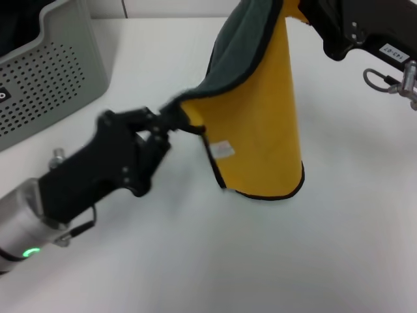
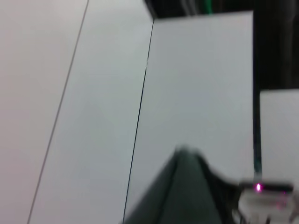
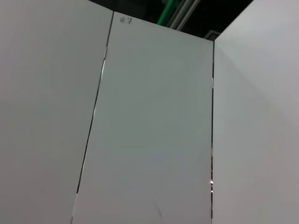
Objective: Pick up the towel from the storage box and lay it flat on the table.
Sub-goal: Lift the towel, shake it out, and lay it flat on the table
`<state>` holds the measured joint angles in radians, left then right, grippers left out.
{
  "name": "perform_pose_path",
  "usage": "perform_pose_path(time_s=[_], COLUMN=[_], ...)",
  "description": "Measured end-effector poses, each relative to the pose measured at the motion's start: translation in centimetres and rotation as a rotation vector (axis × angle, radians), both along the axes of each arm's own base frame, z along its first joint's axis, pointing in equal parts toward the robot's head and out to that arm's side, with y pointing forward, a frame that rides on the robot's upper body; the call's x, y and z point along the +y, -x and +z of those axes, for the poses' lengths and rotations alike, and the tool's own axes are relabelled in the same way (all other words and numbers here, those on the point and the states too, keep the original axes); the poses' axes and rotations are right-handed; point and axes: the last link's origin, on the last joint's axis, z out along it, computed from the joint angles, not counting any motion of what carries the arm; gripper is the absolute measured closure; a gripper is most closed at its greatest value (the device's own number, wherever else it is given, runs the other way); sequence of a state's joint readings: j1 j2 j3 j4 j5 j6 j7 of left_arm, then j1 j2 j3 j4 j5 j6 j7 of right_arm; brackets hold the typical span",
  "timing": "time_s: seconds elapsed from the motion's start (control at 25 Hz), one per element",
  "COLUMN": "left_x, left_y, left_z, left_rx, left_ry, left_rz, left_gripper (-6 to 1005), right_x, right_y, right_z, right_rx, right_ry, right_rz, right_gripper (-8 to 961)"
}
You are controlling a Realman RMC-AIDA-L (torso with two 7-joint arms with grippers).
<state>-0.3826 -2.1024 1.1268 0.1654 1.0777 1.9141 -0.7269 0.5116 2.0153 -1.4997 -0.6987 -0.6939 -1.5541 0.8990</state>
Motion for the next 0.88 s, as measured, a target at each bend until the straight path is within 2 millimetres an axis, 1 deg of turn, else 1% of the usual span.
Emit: perform_pose_path(time_s=[0.16, 0.28, 0.48, 0.72, 0.88], left_x=[-0.3, 0.4, 0.6, 0.8, 0.8], left_y=[-0.5, -1.0, -1.8, -3.2, -3.8], left_z=[2.3, 3.9, 4.5, 4.3, 4.6], left_rx=[-0.102, -0.152, -0.159, -0.146, -0.17], left_ry=[-0.081, -0.133, -0.122, -0.102, -0.113], left_rz=[-0.056, -0.074, -0.129, -0.216, -0.244], left_gripper=[989, 989, 988, 988, 988], right_x=[-0.5, -0.9, -1.4, -2.0, -2.3], right_y=[-1.3, -2.4, -3.4, -4.4, -4.9], right_z=[-0.7, -1.7, -3.0, -3.9, -4.4], right_rx=[0.002, -0.005, -0.007, -0.016, -0.033], right_ry=[0.035, 0.072, 0.131, 0.169, 0.19], right_rz=[-0.05, -0.095, -0.139, -0.174, -0.189], right_gripper=[922, 921, 919, 917, 915])
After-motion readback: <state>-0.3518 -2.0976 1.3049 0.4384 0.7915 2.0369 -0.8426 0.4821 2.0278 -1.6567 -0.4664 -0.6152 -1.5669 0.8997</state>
